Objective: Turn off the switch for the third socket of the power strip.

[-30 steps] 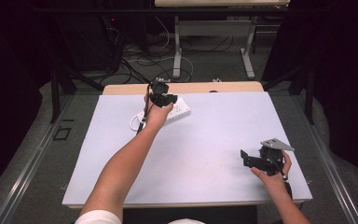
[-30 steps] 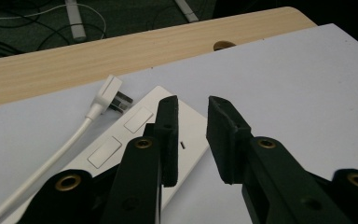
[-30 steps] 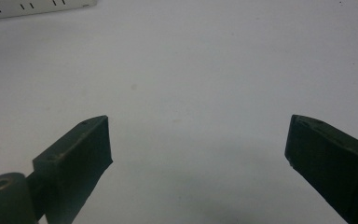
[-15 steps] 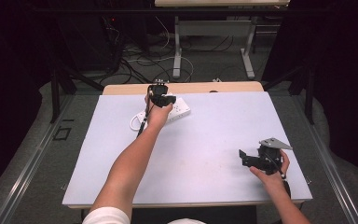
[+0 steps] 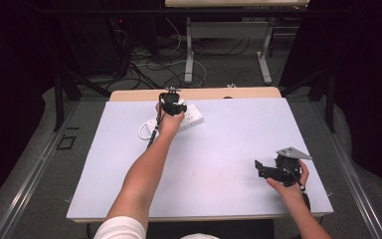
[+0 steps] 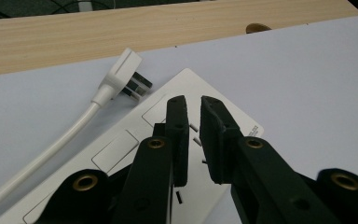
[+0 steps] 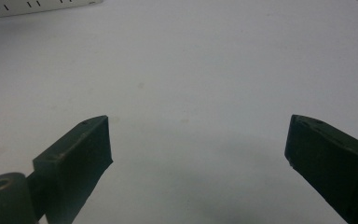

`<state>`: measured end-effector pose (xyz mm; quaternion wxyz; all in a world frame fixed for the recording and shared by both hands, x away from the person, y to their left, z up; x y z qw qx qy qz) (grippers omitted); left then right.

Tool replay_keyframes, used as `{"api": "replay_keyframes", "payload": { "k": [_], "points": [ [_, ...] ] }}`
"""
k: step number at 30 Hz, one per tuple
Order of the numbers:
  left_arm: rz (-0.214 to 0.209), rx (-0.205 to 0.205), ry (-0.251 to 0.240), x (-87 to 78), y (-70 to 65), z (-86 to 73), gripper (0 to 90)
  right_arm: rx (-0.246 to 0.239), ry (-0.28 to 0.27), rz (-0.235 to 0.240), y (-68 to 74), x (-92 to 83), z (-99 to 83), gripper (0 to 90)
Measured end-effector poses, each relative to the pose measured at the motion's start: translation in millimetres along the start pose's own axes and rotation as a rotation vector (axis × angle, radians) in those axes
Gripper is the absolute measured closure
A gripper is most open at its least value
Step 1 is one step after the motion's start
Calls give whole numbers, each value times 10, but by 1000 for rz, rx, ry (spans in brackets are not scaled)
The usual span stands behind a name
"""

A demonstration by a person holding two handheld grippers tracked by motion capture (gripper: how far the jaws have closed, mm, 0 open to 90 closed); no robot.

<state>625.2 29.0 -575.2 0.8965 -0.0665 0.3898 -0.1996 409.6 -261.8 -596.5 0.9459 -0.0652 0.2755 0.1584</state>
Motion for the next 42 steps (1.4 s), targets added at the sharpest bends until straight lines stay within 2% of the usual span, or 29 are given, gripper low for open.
{"api": "replay_keyframes", "payload": {
  "k": [11, 16, 18, 20, 22, 27, 30, 31, 32, 36, 42],
  "points": [
    [21, -19, 21, 121, 118, -57, 871, -2, 4, 3, 8, 5, -10, 64],
    [21, -9, 21, 152, 162, -57, 900, -3, -1, -6, -7, 5, -9, 65],
    [10, -22, 35, 151, 157, -60, 900, -2, 4, 1, -3, 1, -15, 65],
    [14, -19, 10, 174, 164, -34, 900, 0, 4, 2, -3, 1, -16, 65],
    [13, -21, 11, 182, 161, -23, 900, -2, 3, 3, -5, -2, -15, 65],
    [8, 5, 17, 194, 133, 25, 900, 2, 1, 3, -8, -5, -11, 65],
    [3, 8, 12, 214, 105, 70, 900, 9, -1, 4, 1, -12, -7, 65],
    [6, -4, 11, 229, 99, 81, 900, 9, -1, 4, 1, -12, -7, 65],
    [9, 9, 20, 238, 109, 85, 900, 13, 0, 2, 3, -15, -8, 65],
    [7, -7, 18, 300, 83, 115, 900, 18, -2, -4, -9, -29, -6, 65],
    [7, 8, 24, 385, 50, 137, 900, 28, -1, -8, -8, -38, -11, 65]
  ]
}}
Point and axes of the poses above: each handheld gripper's, and its own axes: x roughly forward along the jaws, z roughly out of its top, y roughly to its left, the point moved 10 cm from there along x, roughly forward along the jaws, and after that the axes turned 7 degrees about -x, right-handed, at the moved point
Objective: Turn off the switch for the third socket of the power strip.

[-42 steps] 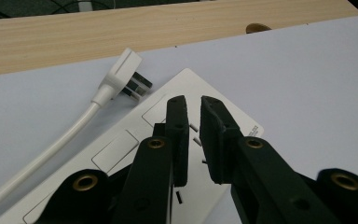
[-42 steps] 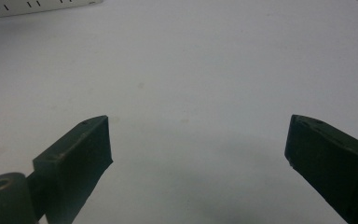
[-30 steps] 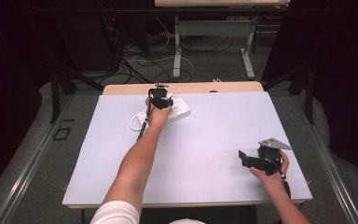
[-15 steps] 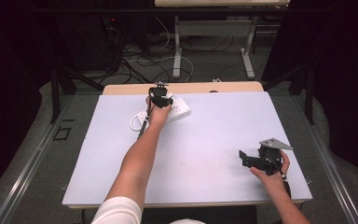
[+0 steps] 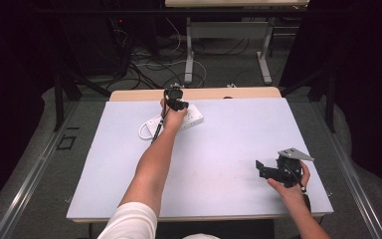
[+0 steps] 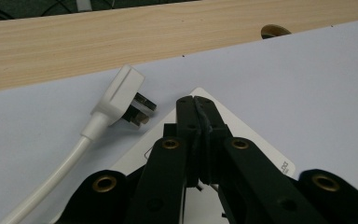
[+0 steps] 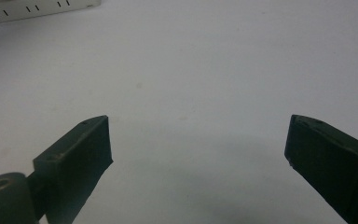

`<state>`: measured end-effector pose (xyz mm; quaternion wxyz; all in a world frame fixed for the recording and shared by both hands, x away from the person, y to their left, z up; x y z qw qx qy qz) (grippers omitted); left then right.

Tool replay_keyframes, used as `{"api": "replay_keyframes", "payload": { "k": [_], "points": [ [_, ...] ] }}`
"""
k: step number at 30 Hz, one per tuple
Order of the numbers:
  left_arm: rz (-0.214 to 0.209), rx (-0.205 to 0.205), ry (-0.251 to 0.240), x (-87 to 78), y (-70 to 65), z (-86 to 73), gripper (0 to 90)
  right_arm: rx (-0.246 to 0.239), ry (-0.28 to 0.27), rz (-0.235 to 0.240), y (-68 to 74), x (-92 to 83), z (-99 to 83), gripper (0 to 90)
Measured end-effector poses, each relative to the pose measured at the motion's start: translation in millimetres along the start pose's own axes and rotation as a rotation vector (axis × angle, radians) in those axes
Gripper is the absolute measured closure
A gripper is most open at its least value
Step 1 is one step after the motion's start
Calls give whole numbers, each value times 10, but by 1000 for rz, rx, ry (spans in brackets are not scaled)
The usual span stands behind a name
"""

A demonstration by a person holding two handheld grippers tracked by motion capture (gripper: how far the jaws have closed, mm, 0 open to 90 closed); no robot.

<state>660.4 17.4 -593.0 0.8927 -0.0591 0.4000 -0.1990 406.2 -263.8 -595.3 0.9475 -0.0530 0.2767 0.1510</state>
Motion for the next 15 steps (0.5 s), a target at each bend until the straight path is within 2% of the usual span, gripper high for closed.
{"api": "replay_keyframes", "payload": {
  "k": [2, 3, 5, 9, 13, 15],
  "points": [
    [5, -7, 4, 27, -9, -6, 900, -4, -7, -7, -11, 2, 2, 65],
    [10, 10, 10, 31, 5, -6, 900, -4, -7, -7, -11, 2, 2, 65],
    [21, 0, 9, 45, 17, -9, 900, -13, -5, -1, -19, -7, -5, 66],
    [33, -11, 18, 59, 38, -27, 900, -2, -5, -2, -24, -17, -10, 66],
    [31, -5, 30, 78, 56, -44, 900, -3, -11, -10, -25, -16, -6, 66],
    [34, -35, 26, 80, 57, -42, 900, 0, -1, -5, -18, -22, -12, 66]
  ]
}}
Point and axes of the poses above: each handheld gripper's, and its own axes: x roughly forward along the jaws, z roughly out of its top, y roughly to its left, the point moved 10 cm from there along x, roughly forward along the jaws, and after that the axes turned 7 degrees about -x, right-handed, at the moved point
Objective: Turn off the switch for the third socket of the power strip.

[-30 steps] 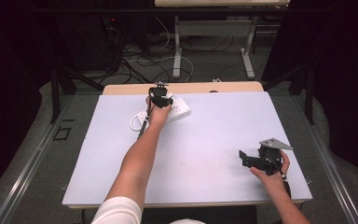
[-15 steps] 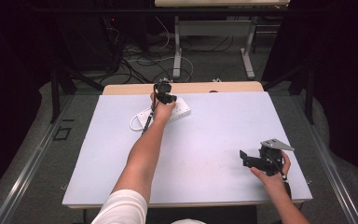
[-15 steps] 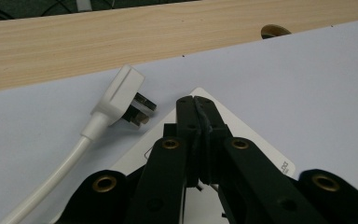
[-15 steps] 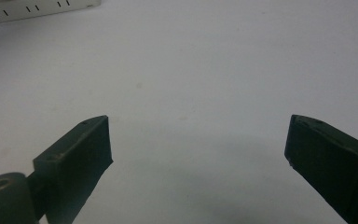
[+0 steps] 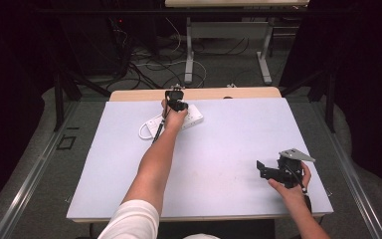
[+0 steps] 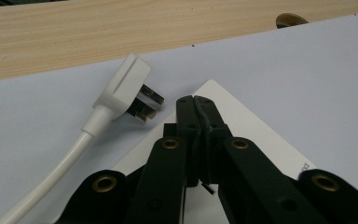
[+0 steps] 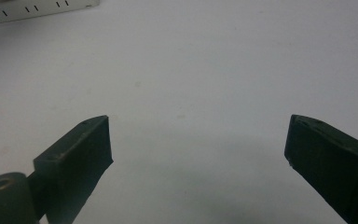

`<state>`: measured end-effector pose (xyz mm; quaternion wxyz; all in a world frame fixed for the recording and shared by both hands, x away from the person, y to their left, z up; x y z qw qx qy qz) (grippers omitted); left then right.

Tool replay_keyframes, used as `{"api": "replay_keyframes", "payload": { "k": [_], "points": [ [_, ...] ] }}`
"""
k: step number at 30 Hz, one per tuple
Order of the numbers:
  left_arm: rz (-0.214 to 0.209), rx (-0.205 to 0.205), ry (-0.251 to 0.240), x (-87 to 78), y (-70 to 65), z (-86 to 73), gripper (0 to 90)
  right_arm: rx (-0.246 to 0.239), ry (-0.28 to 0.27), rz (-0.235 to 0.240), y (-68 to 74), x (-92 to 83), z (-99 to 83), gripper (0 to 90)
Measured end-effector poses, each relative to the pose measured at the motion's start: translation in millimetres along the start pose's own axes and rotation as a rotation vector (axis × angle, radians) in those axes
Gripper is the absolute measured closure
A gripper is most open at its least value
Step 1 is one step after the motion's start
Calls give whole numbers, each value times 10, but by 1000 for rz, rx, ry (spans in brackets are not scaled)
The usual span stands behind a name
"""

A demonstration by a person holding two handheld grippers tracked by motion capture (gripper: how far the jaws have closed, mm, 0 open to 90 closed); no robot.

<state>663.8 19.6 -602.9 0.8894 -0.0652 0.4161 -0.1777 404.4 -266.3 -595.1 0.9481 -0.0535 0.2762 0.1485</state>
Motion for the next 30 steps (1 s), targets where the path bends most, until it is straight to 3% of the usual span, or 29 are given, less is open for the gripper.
{"api": "replay_keyframes", "payload": {
  "k": [10, 16, 30],
  "points": [
    [4, 29, -1, 4, 23, 6, 900, -1, -8, -5, -1, 7, 5, 66],
    [36, 46, 0, 9, 27, 16, 900, -4, -7, 1, 6, 4, 6, 66],
    [14, 55, 8, 17, 43, 21, 900, -4, -6, 9, 14, 3, 11, 67]
  ]
}}
Point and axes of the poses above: each handheld gripper's, and its own axes: x roughly forward along the jaws, z roughly out of its top, y roughly to its left, the point moved 10 cm from there along x, roughly forward along the jaws, and after that the axes turned 7 degrees about -x, right-handed, at the moved point
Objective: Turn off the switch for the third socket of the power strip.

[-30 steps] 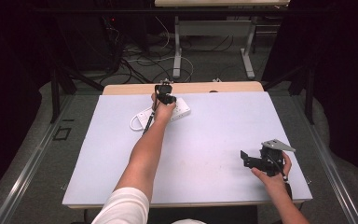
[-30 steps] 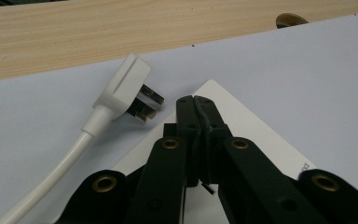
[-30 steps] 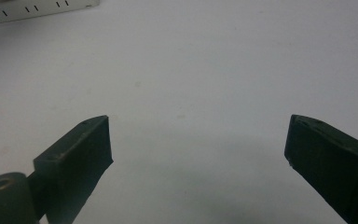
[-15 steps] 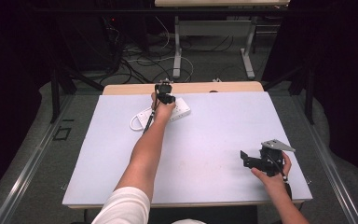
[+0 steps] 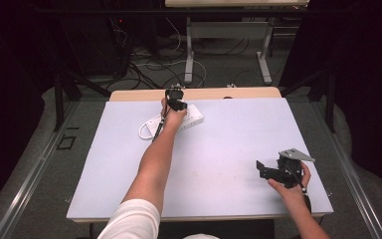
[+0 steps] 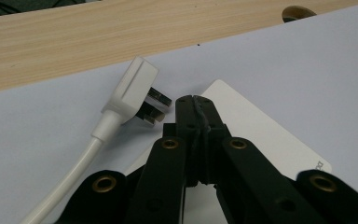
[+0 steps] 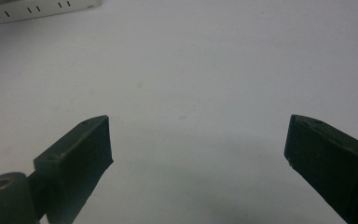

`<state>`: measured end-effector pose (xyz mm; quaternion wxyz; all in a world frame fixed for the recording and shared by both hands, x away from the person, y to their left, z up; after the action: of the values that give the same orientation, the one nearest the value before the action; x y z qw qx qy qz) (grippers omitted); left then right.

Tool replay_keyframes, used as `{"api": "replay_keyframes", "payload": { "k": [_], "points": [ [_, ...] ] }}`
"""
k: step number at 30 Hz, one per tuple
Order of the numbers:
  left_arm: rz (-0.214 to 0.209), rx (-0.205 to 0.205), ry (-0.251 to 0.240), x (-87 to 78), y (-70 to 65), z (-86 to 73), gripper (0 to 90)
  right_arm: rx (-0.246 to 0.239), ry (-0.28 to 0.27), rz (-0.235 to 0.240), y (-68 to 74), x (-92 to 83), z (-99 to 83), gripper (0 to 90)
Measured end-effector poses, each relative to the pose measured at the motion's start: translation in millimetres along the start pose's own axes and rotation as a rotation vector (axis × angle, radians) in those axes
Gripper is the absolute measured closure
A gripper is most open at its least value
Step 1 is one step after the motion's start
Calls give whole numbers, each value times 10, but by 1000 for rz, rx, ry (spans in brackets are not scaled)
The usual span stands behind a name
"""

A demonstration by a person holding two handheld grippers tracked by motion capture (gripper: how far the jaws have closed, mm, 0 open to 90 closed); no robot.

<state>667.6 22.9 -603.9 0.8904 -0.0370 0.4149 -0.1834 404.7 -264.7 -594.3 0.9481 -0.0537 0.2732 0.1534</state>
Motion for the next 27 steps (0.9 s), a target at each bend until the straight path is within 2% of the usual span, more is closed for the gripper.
{"api": "replay_keyframes", "payload": {
  "k": [1, 2, 3, 5, 7, 11, 15, 16, 18, 21, 24, 27],
  "points": [
    [-6, -10, -6, 5, -4, 3, 900, 1, -1, -1, 1, -1, 2, 67],
    [-3, -9, -5, 6, -4, 2, 900, 2, -1, -1, 0, 1, 2, 67],
    [-24, -4, -3, 23, -39, -6, 900, -1, 0, 1, -1, 8, 1, 67],
    [-31, 1, -7, 32, -64, -7, 900, 1, -2, -6, -1, 18, 6, 67],
    [1, 33, -6, 46, -82, 4, 900, 5, -1, -5, 6, 18, 6, 67],
    [12, 45, 0, 45, -85, 4, 900, 3, 8, -1, 7, 11, -5, 67],
    [11, 31, -2, 41, -69, 11, 900, 6, 8, -2, -6, 8, -13, 67],
    [9, 8, -9, 43, -70, 10, 900, 6, 8, -2, -6, 8, -13, 67],
    [-2, -12, -7, 30, -57, 4, 900, 4, 7, -4, -8, 8, -13, 69],
    [-9, -23, -11, 14, -40, -7, 900, 4, 7, 2, -1, 16, -15, 69],
    [-16, -34, -23, -4, -48, -11, 816, -2, 7, 3, -4, 17, -14, 68],
    [-25, -37, -28, -26, -63, -26, 782, 6, 6, 4, 2, 12, -13, 69]
  ]
}}
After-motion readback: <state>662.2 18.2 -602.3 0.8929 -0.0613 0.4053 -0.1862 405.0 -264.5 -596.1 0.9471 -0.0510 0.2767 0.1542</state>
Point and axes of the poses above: each handheld gripper's, and its own axes: x roughly forward along the jaws, z roughly out of its top, y roughly to its left, the point moved 10 cm from there along x, roughly forward along the jaws, and after that the axes turned 7 degrees about -x, right-handed, at the moved point
